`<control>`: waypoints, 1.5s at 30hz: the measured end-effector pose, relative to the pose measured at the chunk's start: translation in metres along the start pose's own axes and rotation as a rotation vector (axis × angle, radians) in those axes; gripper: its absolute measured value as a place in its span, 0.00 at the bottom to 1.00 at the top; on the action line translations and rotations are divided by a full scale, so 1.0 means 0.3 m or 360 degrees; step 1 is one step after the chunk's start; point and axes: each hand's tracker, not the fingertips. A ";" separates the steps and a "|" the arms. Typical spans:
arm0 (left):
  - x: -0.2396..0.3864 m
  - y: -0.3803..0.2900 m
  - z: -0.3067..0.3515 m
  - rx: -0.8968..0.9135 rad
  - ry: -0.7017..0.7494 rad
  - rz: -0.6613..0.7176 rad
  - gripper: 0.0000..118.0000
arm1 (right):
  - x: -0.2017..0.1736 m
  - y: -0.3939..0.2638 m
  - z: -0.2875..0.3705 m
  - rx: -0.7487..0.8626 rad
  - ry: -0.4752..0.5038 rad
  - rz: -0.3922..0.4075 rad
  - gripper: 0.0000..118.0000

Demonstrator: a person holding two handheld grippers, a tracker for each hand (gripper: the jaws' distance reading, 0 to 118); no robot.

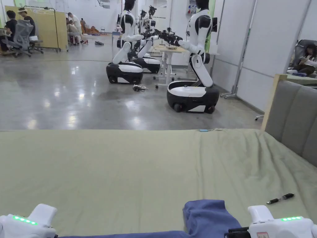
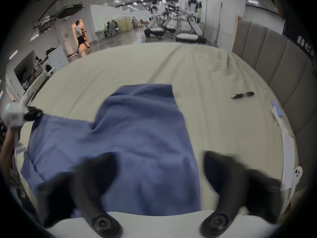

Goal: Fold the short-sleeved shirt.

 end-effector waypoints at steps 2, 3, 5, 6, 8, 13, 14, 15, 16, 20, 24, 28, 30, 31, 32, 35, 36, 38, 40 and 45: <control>0.008 -0.009 0.056 0.0048 -0.0012 -0.0005 0.05 | 0.014 0.043 -0.075 0.0015 -0.0051 -0.0008 0.95; 0.006 -0.005 0.103 0.0065 -0.0013 0.0010 0.05 | 0.018 0.057 -0.112 -0.0005 -0.0080 -0.0020 0.93; 0.001 -0.006 0.149 0.0098 -0.0035 0.0041 0.05 | 0.029 0.069 -0.191 -0.0115 -0.0092 -0.0065 0.83; -0.002 -0.007 0.165 0.0105 -0.0036 0.0056 0.05 | 0.030 0.066 -0.204 -0.0151 -0.0096 -0.0090 0.80; -0.019 -0.002 0.203 0.0128 -0.0042 0.0086 0.05 | 0.005 0.062 -0.153 -0.0086 -0.0132 -0.0081 0.53; -0.042 -0.015 0.292 0.0157 -0.0063 0.0173 0.05 | -0.022 0.076 0.061 0.0064 -0.0033 -0.0007 0.00; -0.046 -0.024 0.333 0.0171 -0.0071 0.0195 0.05 | -0.029 0.080 0.123 0.0115 -0.0042 0.0017 0.00; -0.059 -0.031 0.364 0.0189 -0.0076 0.0212 0.05 | -0.033 0.082 0.182 0.0166 -0.0037 0.0037 0.00; -0.063 -0.050 0.426 0.0232 -0.0079 0.0232 0.05 | -0.040 0.050 0.225 0.0216 0.0002 0.0035 0.00; -0.076 -0.148 0.670 0.0367 -0.0074 0.0263 0.05 | -0.054 -0.038 0.469 0.0363 0.0047 0.0110 0.00; -0.069 -0.306 0.847 0.0388 -0.0098 0.0249 0.05 | -0.064 -0.199 0.656 0.0396 0.0070 0.0133 0.00; -0.022 -0.492 0.881 0.0243 -0.0123 0.0190 0.05 | -0.061 -0.414 0.685 0.0295 0.0074 0.0123 0.00; 0.006 -0.575 0.858 0.0206 -0.0133 0.0188 0.05 | -0.055 -0.516 0.651 0.0181 0.0081 0.0090 0.00; 0.018 -0.611 0.827 0.0071 -0.0208 0.0197 0.05 | -0.052 -0.563 0.627 0.0115 0.0088 0.0070 0.00; 0.034 -0.644 0.804 0.0009 -0.0196 0.0195 0.05 | -0.050 -0.607 0.604 0.0059 0.0079 0.0059 0.00; 0.070 -0.693 0.754 -0.0084 -0.0178 0.0164 0.05 | -0.043 -0.670 0.555 -0.0012 0.0088 0.0028 0.00; 0.076 -0.697 0.748 -0.0087 -0.0187 0.0139 0.05 | -0.045 -0.678 0.554 -0.0018 0.0086 0.0018 0.00; 0.076 -0.698 0.755 -0.0056 -0.0166 0.0147 0.09 | -0.044 -0.673 0.576 0.0008 0.0095 0.0008 0.01; 0.075 -0.687 0.803 0.0041 -0.0118 0.0223 0.47 | -0.047 -0.649 0.625 0.0058 0.0112 0.0020 0.34; 0.090 -0.666 0.979 0.0373 -0.0059 0.0406 0.58 | -0.141 -0.614 0.816 0.0390 0.0186 0.0042 0.88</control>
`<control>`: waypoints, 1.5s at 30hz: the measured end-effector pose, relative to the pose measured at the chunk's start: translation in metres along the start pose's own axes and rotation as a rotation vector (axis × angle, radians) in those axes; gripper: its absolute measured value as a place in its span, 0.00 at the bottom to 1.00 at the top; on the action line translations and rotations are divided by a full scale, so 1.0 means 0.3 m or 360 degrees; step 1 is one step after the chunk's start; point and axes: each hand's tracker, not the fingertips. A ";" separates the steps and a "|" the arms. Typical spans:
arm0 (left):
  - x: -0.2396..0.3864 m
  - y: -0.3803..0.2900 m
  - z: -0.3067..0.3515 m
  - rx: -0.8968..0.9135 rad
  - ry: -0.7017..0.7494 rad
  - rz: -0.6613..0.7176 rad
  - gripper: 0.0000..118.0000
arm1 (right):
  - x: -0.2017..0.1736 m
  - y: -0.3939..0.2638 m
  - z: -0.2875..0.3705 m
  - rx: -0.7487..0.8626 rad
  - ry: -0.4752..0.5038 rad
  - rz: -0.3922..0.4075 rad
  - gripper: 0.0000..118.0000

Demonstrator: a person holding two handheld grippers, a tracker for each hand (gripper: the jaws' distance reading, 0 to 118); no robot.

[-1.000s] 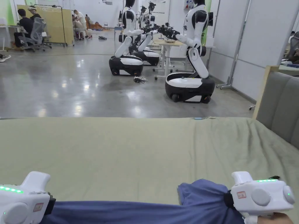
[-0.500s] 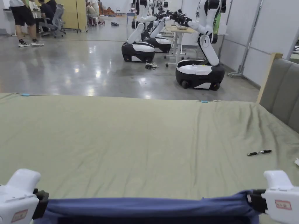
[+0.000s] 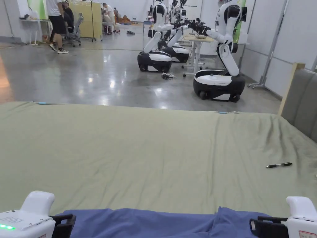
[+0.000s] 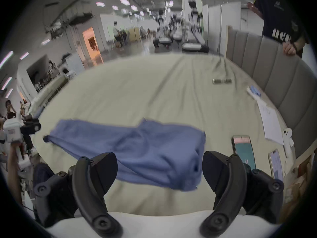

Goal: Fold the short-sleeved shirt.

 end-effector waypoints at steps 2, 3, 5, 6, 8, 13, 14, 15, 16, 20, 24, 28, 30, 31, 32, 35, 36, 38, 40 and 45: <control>0.031 -0.004 0.042 0.0152 0.0042 0.0062 0.58 | -0.065 0.018 0.041 0.0189 0.0066 -0.0082 0.88; 0.046 -0.012 0.056 0.0249 0.0076 0.0088 0.58 | -0.102 0.018 0.049 0.0285 0.0092 -0.0120 0.88; 0.078 -0.037 0.067 0.0433 0.0140 0.0135 0.58 | -0.173 0.015 0.052 0.0474 0.0122 -0.0181 0.88; 0.060 -0.064 0.034 0.0463 0.0163 0.0151 0.58 | -0.205 0.007 0.047 0.0574 0.0087 -0.0187 0.88; 0.068 -0.096 0.005 0.0451 0.0177 0.0121 0.56 | -0.273 -0.016 0.008 0.0709 -0.0017 -0.0129 0.77; 0.019 -0.164 -0.072 0.0354 0.0155 0.0156 0.04 | -0.391 -0.039 -0.086 0.0619 -0.0083 -0.0017 0.00; 0.023 -0.163 -0.052 0.0349 0.0059 0.0206 0.04 | -0.398 -0.042 -0.092 0.0565 0.0012 -0.0056 0.00; 0.018 -0.165 -0.049 0.0344 0.0101 0.0210 0.04 | -0.392 -0.050 -0.100 0.0550 0.0025 -0.0072 0.00; 0.007 -0.167 -0.048 0.0340 0.0131 0.0192 0.04 | -0.397 -0.057 -0.102 0.0560 -0.0003 -0.0057 0.00; -0.086 -0.149 -0.018 0.0290 0.0118 0.0284 0.04 | -0.386 -0.087 -0.118 0.0494 -0.0008 -0.0076 0.00; -0.244 -0.135 -0.014 0.0226 -0.0111 0.0509 0.72 | -0.395 -0.112 -0.113 0.0472 -0.0016 -0.0104 0.00; -0.441 -0.168 -0.146 0.0009 -0.0452 0.0802 0.74 | -0.406 -0.122 -0.105 0.0466 -0.0019 -0.0123 0.00; -0.512 -0.193 -0.234 -0.0165 -0.0522 0.0848 0.74 | -0.413 -0.118 -0.101 0.0465 -0.0016 -0.0132 0.00; -0.540 -0.205 -0.280 -0.0274 -0.0501 0.0833 0.74 | -0.416 -0.118 -0.100 0.0465 -0.0020 -0.0130 0.00; -0.564 -0.223 -0.318 -0.0343 -0.0529 0.0844 0.74 | -0.420 -0.116 -0.097 0.0466 -0.0025 -0.0125 0.00; -0.627 -0.292 -0.442 -0.0490 -0.0862 0.1186 0.74 | -0.428 -0.110 -0.086 0.0476 -0.0044 -0.0118 0.00; -0.642 -0.320 -0.486 -0.0523 -0.1011 0.1319 0.74 | -0.427 -0.107 -0.083 0.0478 -0.0044 -0.0127 0.00; -0.647 -0.347 -0.535 -0.0457 -0.1244 0.1543 0.73 | -0.427 -0.101 -0.081 0.0476 -0.0039 -0.0147 0.00; -0.603 -0.358 -0.595 -0.0501 -0.1444 0.1615 0.73 | -0.433 -0.099 -0.082 0.0478 -0.0043 -0.0150 0.00; -0.432 -0.328 -0.645 -0.0455 -0.1606 0.1508 0.72 | -0.448 -0.083 -0.084 0.0490 -0.0039 -0.0161 0.00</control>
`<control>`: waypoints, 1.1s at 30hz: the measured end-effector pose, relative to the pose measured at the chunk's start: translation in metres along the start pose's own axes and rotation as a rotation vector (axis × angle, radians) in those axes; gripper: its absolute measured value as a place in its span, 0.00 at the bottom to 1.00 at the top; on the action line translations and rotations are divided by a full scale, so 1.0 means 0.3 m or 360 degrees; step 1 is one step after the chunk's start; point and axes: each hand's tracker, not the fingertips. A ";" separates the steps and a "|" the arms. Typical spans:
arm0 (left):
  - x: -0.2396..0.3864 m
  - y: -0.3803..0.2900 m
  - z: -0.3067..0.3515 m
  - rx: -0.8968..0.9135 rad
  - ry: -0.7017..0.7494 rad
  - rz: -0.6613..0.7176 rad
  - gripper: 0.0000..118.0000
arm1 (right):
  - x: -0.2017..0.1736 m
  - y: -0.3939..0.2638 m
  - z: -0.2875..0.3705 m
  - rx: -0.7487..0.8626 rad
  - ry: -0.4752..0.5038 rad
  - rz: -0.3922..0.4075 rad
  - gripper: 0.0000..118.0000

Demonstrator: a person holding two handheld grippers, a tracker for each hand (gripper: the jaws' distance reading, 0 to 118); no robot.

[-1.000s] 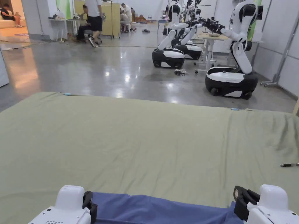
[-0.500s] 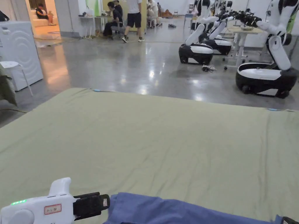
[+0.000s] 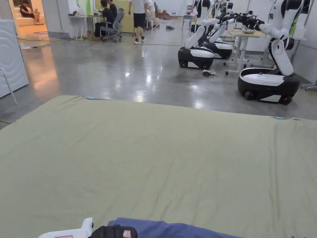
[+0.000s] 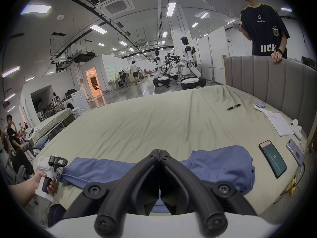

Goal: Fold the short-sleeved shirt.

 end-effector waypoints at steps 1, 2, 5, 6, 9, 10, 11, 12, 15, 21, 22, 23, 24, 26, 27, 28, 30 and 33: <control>0.020 -0.001 -0.019 0.0002 0.0027 -0.0015 0.68 | -0.003 0.003 0.000 -0.0001 -0.0002 0.0004 0.00; 0.043 0.002 -0.022 0.0000 0.0118 -0.0041 0.53 | -0.012 0.008 0.000 -0.0002 -0.0004 0.0009 0.00; 0.090 -0.019 -0.025 0.0048 0.0797 -0.0221 0.05 | -0.021 0.012 0.006 0.0002 0.0011 0.0001 0.00; 0.120 -0.037 -0.030 0.0075 0.0546 -0.0191 0.05 | -0.027 0.011 0.007 0.0007 0.0015 -0.0002 0.00; 0.162 -0.043 -0.020 0.0159 0.0740 -0.0317 0.05 | -0.035 0.015 0.017 0.0015 0.0023 0.0006 0.00; 0.200 -0.052 -0.009 0.0184 0.0830 -0.0382 0.05 | -0.040 0.017 0.020 0.0014 0.0027 0.0015 0.00; 0.236 -0.060 0.010 0.0220 0.0895 -0.0460 0.05 | -0.042 0.021 0.021 0.0003 0.0026 0.0028 0.00; 0.261 -0.064 0.034 0.0274 0.0977 -0.0520 0.05 | -0.043 0.027 0.022 -0.0018 0.0014 0.0045 0.00; 0.344 -0.065 0.084 0.0330 0.1291 -0.0719 0.05 | -0.037 0.031 0.015 -0.0087 0.0003 0.0069 0.00; 0.539 -0.197 -0.042 0.0455 0.1482 -0.0989 0.06 | -0.021 0.026 -0.009 -0.0134 0.0004 0.0158 0.00; 0.576 -0.231 -0.085 0.0461 0.1464 -0.1041 0.06 | -0.019 0.027 -0.015 -0.0144 0.0011 0.0159 0.00; 0.614 -0.270 -0.144 0.0471 0.1435 -0.1091 0.06 | -0.016 0.029 -0.019 -0.0154 0.0017 0.0163 0.00; 0.639 -0.309 -0.203 0.0460 0.1426 -0.1131 0.06 | -0.012 0.031 -0.021 -0.0161 0.0030 0.0169 0.00; 0.661 -0.376 -0.354 0.0408 0.1472 -0.1252 0.06 | -0.007 0.033 -0.020 -0.0170 0.0057 0.0188 0.00; 0.652 -0.405 -0.426 0.0394 0.1523 -0.1316 0.06 | -0.004 0.033 -0.017 -0.0172 0.0066 0.0198 0.00; 0.628 -0.437 -0.511 0.0336 0.1574 -0.1368 0.06 | 0.002 0.032 -0.011 -0.0174 0.0080 0.0214 0.00; 0.572 -0.486 -0.645 0.0266 0.1634 -0.1400 0.06 | 0.013 0.027 0.003 -0.0179 0.0093 0.0238 0.00; 0.514 -0.528 -0.780 0.0122 0.1588 -0.1289 0.06 | 0.038 0.015 0.022 -0.0192 0.0124 0.0215 0.00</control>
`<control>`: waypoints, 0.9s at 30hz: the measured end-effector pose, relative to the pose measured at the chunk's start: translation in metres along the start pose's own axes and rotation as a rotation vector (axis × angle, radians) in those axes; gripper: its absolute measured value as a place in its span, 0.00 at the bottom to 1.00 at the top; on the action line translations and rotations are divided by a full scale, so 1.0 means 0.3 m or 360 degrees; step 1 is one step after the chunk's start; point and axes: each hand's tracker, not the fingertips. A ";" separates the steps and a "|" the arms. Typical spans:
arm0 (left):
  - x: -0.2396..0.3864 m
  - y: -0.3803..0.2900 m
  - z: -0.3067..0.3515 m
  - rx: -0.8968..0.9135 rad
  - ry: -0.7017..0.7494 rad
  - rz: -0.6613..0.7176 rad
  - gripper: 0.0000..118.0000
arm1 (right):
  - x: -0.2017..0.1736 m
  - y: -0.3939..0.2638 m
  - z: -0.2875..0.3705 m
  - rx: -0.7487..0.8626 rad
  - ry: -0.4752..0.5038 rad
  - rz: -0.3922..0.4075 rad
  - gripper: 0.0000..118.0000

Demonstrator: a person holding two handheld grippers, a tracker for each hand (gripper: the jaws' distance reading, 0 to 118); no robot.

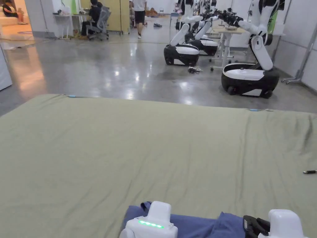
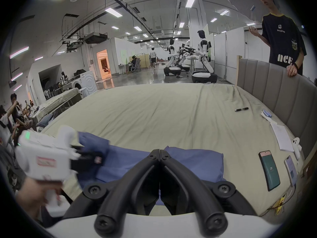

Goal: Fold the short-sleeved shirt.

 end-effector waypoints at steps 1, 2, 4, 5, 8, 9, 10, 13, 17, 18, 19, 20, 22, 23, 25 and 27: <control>0.025 -0.006 -0.028 -0.0010 0.0008 -0.0041 0.06 | 0.006 -0.004 0.004 0.0000 0.0012 -0.0018 0.00; 0.041 -0.015 -0.055 -0.0009 0.0042 -0.0069 0.07 | 0.010 -0.010 0.008 0.0005 0.0019 -0.0033 0.00; 0.030 -0.017 -0.090 -0.0049 0.0046 -0.0089 0.16 | 0.016 -0.015 0.013 0.0004 0.0023 -0.0042 0.00; 0.012 -0.013 -0.096 -0.0062 0.0003 -0.0053 0.18 | 0.018 -0.018 0.015 0.0005 0.0023 -0.0044 0.00; -0.051 0.026 0.011 -0.0002 -0.0199 0.0172 0.60 | 0.025 -0.021 0.023 0.0015 0.0034 -0.0066 0.00; -0.072 0.033 0.070 0.0085 -0.0283 0.0234 0.61 | 0.024 -0.021 0.022 0.0015 0.0035 -0.0073 0.00; -0.100 0.035 0.151 0.0249 -0.0355 0.0250 0.61 | 0.024 -0.022 0.021 0.0015 0.0036 -0.0080 0.00; -0.226 0.017 0.366 0.0543 -0.0467 0.0372 0.61 | 0.024 -0.025 0.020 0.0007 0.0044 -0.0090 0.00; -0.395 -0.019 0.414 0.0520 -0.0404 0.0596 0.59 | 0.022 -0.038 0.003 -0.0013 0.0075 -0.0148 0.00; -0.424 -0.024 0.379 0.0442 -0.0458 0.0627 0.56 | 0.019 -0.040 -0.002 -0.0018 0.0076 -0.0155 0.00; -0.429 -0.021 0.332 0.0396 -0.0500 0.0643 0.41 | 0.016 -0.042 -0.005 -0.0020 0.0075 -0.0158 0.00; -0.424 -0.025 0.294 0.0356 -0.0514 0.0659 0.20 | 0.015 -0.043 -0.004 -0.0024 0.0078 -0.0158 0.00; -0.375 -0.032 0.219 0.0295 -0.0624 0.0673 0.09 | 0.015 -0.045 -0.005 -0.0031 0.0081 -0.0161 0.00; -0.330 -0.029 0.172 0.0243 -0.0706 0.0679 0.09 | 0.016 -0.047 -0.003 -0.0032 0.0078 -0.0161 0.00; -0.240 -0.028 0.081 0.0123 -0.0778 0.0671 0.09 | 0.026 -0.049 -0.001 -0.0038 0.0066 -0.0159 0.00; -0.146 -0.031 0.001 0.0038 -0.0784 0.0607 0.09 | 0.042 -0.050 0.001 -0.0045 0.0046 -0.0162 0.00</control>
